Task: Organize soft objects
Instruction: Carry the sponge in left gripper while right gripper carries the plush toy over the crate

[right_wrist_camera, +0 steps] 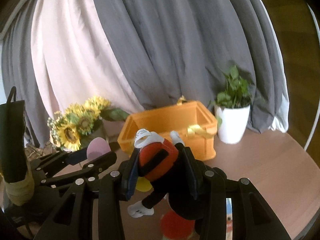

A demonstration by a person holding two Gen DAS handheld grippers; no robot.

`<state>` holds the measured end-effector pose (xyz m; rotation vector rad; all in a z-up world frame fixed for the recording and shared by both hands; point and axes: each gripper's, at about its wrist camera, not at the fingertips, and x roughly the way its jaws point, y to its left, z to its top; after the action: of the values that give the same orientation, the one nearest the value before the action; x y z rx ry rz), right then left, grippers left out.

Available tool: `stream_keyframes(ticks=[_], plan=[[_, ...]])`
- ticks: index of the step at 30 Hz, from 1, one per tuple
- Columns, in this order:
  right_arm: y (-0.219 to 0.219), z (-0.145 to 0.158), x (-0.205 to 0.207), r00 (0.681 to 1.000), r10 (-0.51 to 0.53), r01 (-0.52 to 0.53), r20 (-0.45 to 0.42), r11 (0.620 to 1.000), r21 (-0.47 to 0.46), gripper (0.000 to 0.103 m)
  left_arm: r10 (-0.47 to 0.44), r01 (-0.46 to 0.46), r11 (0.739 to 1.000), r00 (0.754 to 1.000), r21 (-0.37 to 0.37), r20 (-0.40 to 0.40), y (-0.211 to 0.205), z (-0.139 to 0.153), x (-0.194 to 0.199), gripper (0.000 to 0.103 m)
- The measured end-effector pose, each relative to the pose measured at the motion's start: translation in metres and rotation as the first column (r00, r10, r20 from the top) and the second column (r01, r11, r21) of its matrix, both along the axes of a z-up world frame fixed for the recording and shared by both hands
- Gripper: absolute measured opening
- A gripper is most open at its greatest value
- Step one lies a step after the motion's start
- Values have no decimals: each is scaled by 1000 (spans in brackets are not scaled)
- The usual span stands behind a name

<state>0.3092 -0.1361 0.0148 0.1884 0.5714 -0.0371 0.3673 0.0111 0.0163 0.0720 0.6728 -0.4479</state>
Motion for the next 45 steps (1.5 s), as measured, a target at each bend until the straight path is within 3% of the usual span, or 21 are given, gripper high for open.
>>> stream_keyframes(ticks=[10, 18, 32, 45], plan=[[-8, 25, 30, 995, 57, -57, 79, 998, 0, 43, 54, -54, 998, 996, -14, 74, 3, 29, 23, 43], [-7, 42, 68, 987, 112, -109, 113, 993, -38, 43, 80, -80, 997, 993, 6, 82, 0, 39, 58, 43], [-27, 38, 165, 976, 213, -211, 39, 976, -54, 43, 131, -138, 988, 987, 70, 97, -22, 37, 129, 43], [-50, 0, 243, 960, 272, -274, -62, 962, -21, 43, 165, -165, 982, 986, 89, 15, -37, 5, 185, 43]])
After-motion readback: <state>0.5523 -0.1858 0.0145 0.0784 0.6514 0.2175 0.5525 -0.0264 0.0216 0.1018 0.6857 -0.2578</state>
